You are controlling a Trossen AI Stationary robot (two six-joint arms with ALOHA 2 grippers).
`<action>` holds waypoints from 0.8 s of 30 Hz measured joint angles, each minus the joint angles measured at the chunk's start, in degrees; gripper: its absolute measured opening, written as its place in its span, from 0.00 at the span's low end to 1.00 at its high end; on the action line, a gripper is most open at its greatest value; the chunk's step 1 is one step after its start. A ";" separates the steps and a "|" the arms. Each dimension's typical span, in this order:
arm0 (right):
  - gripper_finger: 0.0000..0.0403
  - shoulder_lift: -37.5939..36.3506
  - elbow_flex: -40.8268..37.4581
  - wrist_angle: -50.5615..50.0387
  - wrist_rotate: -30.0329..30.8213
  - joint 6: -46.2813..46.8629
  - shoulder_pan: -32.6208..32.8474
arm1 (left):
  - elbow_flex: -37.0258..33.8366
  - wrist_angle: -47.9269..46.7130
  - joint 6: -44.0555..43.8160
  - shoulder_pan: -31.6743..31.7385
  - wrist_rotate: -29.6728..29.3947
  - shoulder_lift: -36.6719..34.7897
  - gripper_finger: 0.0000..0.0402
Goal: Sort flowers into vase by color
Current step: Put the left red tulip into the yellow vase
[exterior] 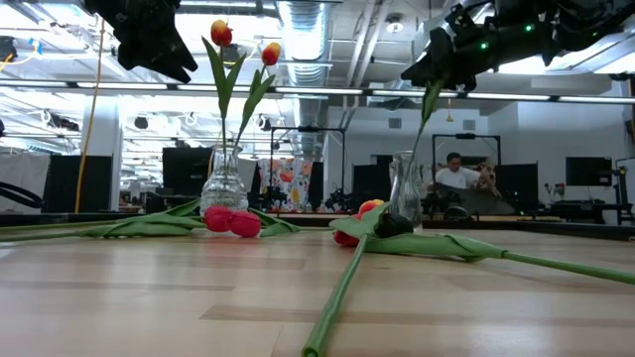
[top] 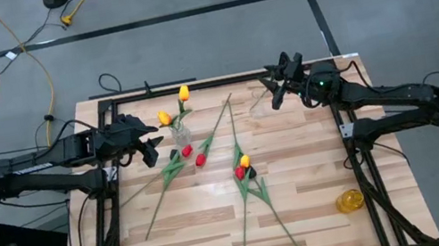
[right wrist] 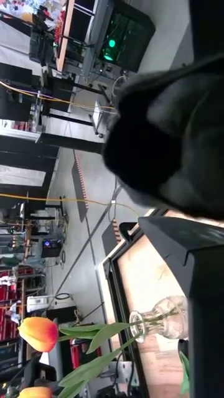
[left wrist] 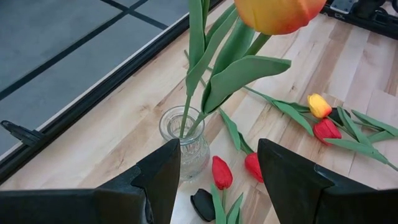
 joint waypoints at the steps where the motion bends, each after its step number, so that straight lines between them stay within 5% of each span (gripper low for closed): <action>1: 0.61 0.00 0.00 -0.05 0.00 0.00 0.00 | 0.00 0.00 0.00 0.00 0.01 0.00 0.50; 14: 0.61 -0.77 0.01 -8.73 0.01 1.92 0.01 | 0.00 0.00 0.00 0.00 0.57 -0.01 0.50; 24: 0.61 -4.24 7.93 -34.35 0.01 2.10 0.02 | 0.00 0.00 0.00 0.00 0.61 0.00 0.50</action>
